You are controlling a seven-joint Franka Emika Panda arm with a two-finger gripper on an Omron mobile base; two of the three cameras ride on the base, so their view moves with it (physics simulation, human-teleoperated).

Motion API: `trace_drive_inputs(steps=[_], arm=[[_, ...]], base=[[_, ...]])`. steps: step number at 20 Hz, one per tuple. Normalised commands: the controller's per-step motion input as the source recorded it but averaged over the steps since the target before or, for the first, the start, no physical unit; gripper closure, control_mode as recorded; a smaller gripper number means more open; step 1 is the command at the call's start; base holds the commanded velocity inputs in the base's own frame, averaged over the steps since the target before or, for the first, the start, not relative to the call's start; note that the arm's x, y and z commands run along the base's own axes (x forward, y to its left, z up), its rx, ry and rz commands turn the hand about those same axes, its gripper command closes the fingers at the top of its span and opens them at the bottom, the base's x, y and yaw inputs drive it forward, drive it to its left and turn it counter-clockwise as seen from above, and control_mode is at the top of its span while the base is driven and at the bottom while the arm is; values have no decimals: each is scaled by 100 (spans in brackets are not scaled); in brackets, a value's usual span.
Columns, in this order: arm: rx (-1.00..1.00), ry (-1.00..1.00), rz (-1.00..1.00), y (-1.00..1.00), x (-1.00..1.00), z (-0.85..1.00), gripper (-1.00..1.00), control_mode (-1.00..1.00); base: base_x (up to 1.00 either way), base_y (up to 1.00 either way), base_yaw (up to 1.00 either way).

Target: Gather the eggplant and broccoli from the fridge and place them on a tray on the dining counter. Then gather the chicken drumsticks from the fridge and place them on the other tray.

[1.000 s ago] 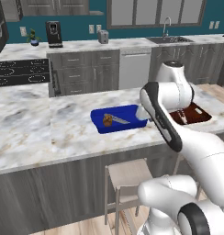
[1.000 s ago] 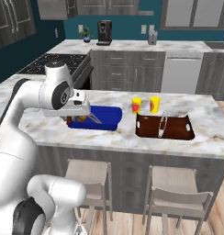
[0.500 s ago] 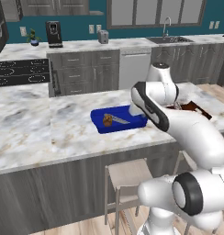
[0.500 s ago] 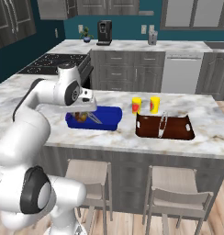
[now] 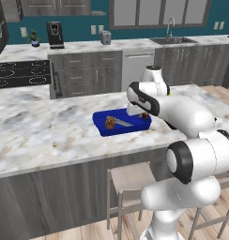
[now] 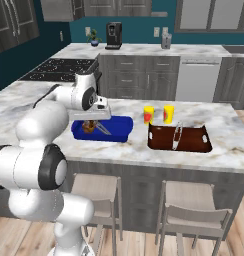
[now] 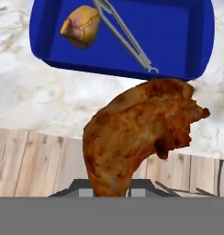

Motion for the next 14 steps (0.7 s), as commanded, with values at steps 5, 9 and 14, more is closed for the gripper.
trace_drive_inputs(steps=[5, 9, 14], arm=[[0, 5, 0, 0, 62, -42, 100, -100], [0, 4, 0, 0, 59, -31, 100, -100], [0, 5, 0, 0, 60, -28, 100, -100]], base=[[0, 0, 0], [0, 0, 0], [0, 0, 0]])
